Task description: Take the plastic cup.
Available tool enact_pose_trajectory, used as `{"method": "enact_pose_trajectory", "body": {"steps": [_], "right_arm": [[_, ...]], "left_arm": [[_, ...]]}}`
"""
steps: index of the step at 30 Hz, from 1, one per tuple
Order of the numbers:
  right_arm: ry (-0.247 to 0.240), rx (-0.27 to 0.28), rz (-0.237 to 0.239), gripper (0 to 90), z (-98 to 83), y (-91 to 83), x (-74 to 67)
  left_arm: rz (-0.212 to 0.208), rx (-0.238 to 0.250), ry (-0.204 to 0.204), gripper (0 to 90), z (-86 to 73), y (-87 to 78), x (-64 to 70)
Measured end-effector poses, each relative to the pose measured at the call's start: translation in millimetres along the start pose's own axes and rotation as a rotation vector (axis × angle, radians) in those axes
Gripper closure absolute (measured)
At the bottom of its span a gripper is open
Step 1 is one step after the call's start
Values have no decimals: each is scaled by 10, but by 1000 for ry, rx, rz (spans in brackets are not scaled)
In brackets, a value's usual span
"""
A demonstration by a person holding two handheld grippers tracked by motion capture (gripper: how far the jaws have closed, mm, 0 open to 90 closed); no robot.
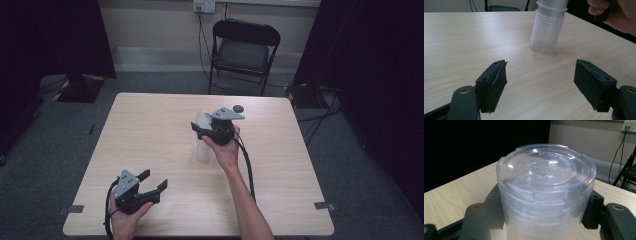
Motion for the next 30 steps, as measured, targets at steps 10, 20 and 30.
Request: {"method": "enact_pose_trajectory", "body": {"steps": [10,20,30], "right_arm": [[23,24,14,351,89,-27,-14],[22,50,23,356,194,-56,-31],[46,77,23,371,268,-107,-7]], "left_arm": [[-5,2,1,262,1,36,40],[-7,-3,4,262,-7,40,42],[8,-3,25,264,16,69,49]]}}
Point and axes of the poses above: each handheld gripper's, and its own axes: y roughly forward along the jaws, z roughly out of its top, x roughly to its right, the point moved 10 cm from there along y, roughly forward along the jaws, and after that the axes turned 9 degrees about x, right-handed, at the moved point
